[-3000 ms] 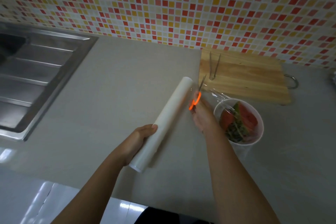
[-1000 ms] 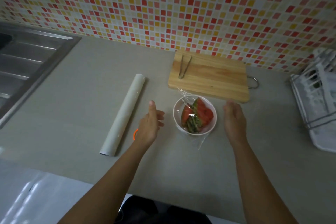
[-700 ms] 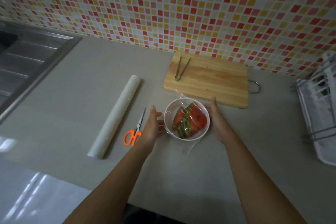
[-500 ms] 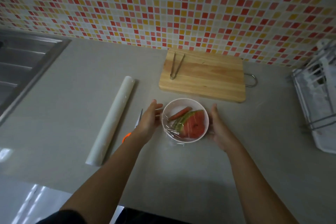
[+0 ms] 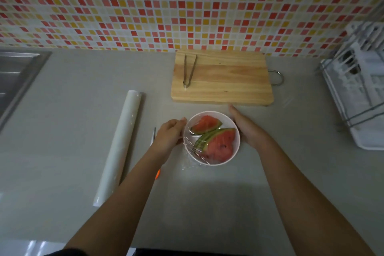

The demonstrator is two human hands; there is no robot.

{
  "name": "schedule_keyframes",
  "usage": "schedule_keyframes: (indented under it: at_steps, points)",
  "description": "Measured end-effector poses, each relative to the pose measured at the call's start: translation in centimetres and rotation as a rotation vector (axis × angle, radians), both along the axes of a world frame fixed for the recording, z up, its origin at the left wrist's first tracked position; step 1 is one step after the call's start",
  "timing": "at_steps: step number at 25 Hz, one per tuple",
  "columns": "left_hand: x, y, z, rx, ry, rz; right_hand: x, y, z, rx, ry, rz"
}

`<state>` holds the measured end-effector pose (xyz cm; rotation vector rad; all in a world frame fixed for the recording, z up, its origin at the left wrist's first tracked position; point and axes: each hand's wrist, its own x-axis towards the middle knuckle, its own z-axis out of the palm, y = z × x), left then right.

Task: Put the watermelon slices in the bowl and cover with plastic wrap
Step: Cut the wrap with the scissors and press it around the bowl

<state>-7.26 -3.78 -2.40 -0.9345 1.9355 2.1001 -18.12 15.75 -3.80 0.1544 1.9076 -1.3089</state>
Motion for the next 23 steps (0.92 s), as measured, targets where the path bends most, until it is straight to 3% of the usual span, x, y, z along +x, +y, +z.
schedule_keyframes:
  at_steps: [5,9,15,17,20,23]
  points:
    - [0.2,0.4,0.7,0.028,0.008,0.069,-0.8,-1.2,0.3,-0.070,0.048,-0.168]
    - [-0.4,0.3,0.9,0.054,0.019,0.098,-1.1,-0.7,0.2,-0.252,0.045,-0.338]
    - [-1.7,-0.1,0.5,-0.007,-0.008,0.159,-1.0,0.4,0.1,-0.308,-0.007,-0.283]
    - [-1.9,-0.2,0.4,-0.142,-0.025,0.041,-1.2,0.6,0.4,-0.268,-0.034,-0.124]
    - [-2.3,-0.2,0.5,-0.508,-0.010,-0.122,-1.4,0.7,0.3,-0.177,0.014,-0.039]
    - [-2.7,-0.4,0.8,-0.484,0.038,-0.099,-1.9,0.3,0.3,-0.219,0.067,-0.047]
